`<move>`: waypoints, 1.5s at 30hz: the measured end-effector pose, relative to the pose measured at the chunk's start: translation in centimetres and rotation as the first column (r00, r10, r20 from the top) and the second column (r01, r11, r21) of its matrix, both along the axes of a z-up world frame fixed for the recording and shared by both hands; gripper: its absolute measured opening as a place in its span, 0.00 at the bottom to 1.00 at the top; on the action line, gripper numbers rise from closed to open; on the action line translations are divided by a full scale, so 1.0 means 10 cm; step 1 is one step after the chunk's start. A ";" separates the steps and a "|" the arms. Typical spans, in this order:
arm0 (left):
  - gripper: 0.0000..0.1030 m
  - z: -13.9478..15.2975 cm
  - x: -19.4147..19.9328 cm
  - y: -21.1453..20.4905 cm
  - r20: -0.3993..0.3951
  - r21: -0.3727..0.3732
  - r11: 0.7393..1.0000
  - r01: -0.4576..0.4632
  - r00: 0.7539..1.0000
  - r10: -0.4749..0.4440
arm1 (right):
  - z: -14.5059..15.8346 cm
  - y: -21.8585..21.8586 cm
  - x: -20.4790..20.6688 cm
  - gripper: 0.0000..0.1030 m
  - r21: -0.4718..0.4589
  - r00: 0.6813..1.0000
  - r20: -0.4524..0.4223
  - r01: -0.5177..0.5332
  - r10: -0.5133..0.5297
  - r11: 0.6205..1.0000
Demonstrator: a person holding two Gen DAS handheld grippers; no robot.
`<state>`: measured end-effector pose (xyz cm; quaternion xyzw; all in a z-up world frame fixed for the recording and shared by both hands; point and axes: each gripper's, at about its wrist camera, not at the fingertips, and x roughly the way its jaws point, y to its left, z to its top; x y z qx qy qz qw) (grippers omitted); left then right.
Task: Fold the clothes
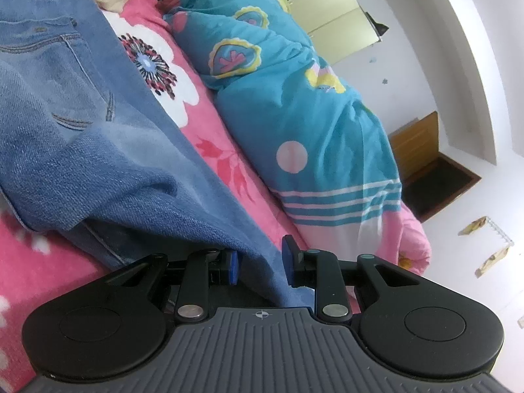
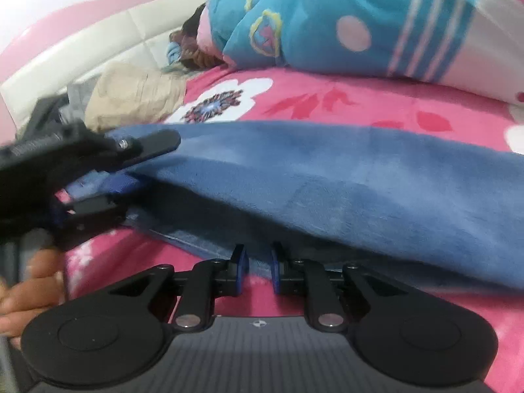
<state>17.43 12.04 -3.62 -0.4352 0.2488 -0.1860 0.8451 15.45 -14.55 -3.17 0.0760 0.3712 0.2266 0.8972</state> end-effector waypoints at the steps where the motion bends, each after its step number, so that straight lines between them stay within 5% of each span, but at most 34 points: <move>1: 0.24 0.00 0.00 0.00 0.001 0.000 1.000 -0.001 1.000 0.001 | 0.07 -0.06 -0.01 0.16 0.001 0.999 0.033 0.025 -0.025 1.000; 3: 0.24 0.01 -0.01 -0.01 0.007 0.009 1.000 -0.004 1.000 0.004 | 0.12 -0.16 0.07 0.15 -0.010 0.996 0.060 0.071 -0.070 0.997; 6: 0.23 0.01 -0.02 -0.01 0.011 0.022 1.000 -0.012 1.000 0.011 | -0.05 -0.35 0.24 0.14 -0.110 0.989 -0.014 0.147 -0.150 0.983; 9: 0.23 0.01 -0.01 0.00 0.007 0.009 1.000 -0.011 1.000 0.011 | -0.10 -0.61 0.09 0.13 -0.039 0.986 -0.048 0.156 -0.158 0.987; 15: 0.23 0.01 -0.02 0.01 0.006 0.009 1.000 -0.016 1.000 0.016 | -0.02 -0.95 0.21 0.10 -0.093 0.953 -0.024 0.300 -0.304 0.949; 20: 0.23 0.01 -0.02 0.03 0.001 0.000 1.000 -0.022 1.000 0.022 | 0.02 -1.10 0.07 0.10 -0.124 0.961 -0.068 0.257 -0.266 0.958; 25: 0.23 0.01 -0.03 0.03 0.004 0.010 1.000 -0.028 1.000 0.028 | -0.02 -1.42 0.20 0.10 -0.198 0.916 -0.024 0.388 -0.400 0.900; 29: 0.23 0.00 -0.03 0.06 -0.001 0.004 0.999 -0.033 0.999 0.033 | 0.04 -1.57 0.12 0.10 -0.183 0.933 -0.110 0.320 -0.342 0.930; 34: 0.23 0.00 -0.03 0.05 -0.002 0.009 0.999 -0.040 0.999 0.040 | 0.05 -1.84 0.23 0.09 -0.239 0.888 -0.039 0.436 -0.458 0.868; 40: 0.23 -0.03 -0.01 0.05 -0.015 0.008 0.999 -0.035 0.999 0.036 | 0.06 -1.91 0.10 0.08 -0.293 0.914 -0.064 0.366 -0.400 0.883; 45: 0.23 -0.03 -0.03 0.03 -0.015 0.027 0.999 -0.037 0.999 0.037 | -0.01 -2.06 0.11 0.08 -0.292 0.876 0.013 0.464 -0.482 0.836</move>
